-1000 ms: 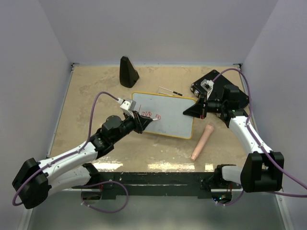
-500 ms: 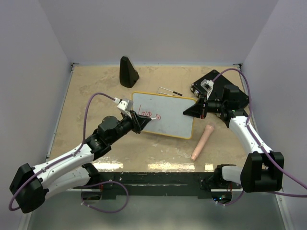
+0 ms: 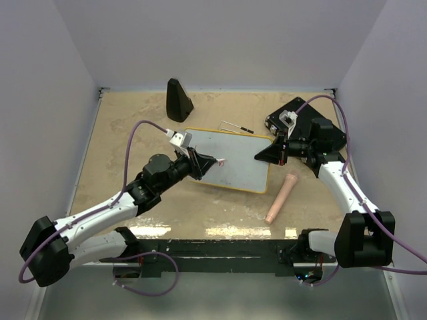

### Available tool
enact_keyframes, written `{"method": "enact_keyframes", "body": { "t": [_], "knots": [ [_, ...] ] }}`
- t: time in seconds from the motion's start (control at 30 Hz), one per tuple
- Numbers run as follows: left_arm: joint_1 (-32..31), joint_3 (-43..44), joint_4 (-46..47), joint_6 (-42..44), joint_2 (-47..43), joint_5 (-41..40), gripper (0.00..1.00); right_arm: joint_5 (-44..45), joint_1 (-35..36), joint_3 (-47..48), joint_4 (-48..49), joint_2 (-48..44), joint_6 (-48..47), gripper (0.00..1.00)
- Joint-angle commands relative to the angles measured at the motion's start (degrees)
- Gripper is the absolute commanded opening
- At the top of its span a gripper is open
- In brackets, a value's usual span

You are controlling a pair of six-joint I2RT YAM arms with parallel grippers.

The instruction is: Write a sentence on the whiteboard

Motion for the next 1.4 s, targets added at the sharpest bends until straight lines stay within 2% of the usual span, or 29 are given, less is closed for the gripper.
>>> {"method": "enact_keyframes", "body": {
  "t": [0.0,0.57,1.37],
  "knots": [
    [-0.2,2.5,3.0,0.2,0.9,1.6,0.00,-4.4,0.1,0.4,2.7,-1.8,0.7,0.00],
    [-0.2,2.6,2.9,0.8,3.6,1.5,0.00,-4.4,0.1,0.5,2.6,-1.9,0.7,0.00],
    [-0.1,-0.4,0.8,1.5,0.8,-3.5,0.00,-4.4,0.0,0.5,2.6,-2.1,0.7,0.00]
  ]
}}
